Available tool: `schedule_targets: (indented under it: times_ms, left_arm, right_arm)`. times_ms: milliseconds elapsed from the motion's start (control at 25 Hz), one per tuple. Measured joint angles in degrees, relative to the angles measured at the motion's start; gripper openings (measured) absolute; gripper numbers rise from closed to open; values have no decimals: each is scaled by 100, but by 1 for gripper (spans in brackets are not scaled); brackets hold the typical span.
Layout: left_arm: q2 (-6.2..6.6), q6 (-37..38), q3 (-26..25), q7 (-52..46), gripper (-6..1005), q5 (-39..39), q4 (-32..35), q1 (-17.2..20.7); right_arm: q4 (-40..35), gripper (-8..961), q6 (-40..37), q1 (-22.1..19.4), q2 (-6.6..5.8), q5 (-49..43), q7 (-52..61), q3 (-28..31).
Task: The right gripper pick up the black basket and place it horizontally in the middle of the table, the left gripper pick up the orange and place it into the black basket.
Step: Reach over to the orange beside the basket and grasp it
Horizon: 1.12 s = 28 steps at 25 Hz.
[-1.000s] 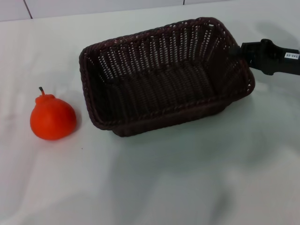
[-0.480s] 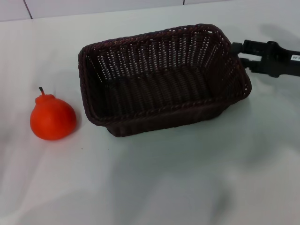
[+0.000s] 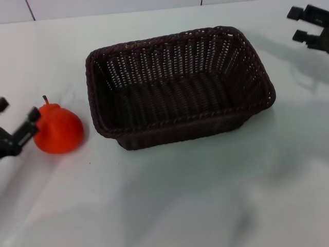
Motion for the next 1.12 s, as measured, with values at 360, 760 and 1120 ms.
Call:
schedule_targets:
  times_ms: [360, 760, 1120]
  left_arm:
    - [-50, 781, 714, 29, 824, 211, -2, -169]
    - [-18, 1004, 893, 42, 688, 223, -46, -235]
    - [-15, 684, 834, 24, 429, 198, -128, -163]
  right_arm:
    - [-3, 915, -71, 94, 32, 91, -78, -29]
    - [4, 915, -131, 69, 59, 91, -134, -1]
    - [27, 915, -207, 46, 62, 90, -144, 2]
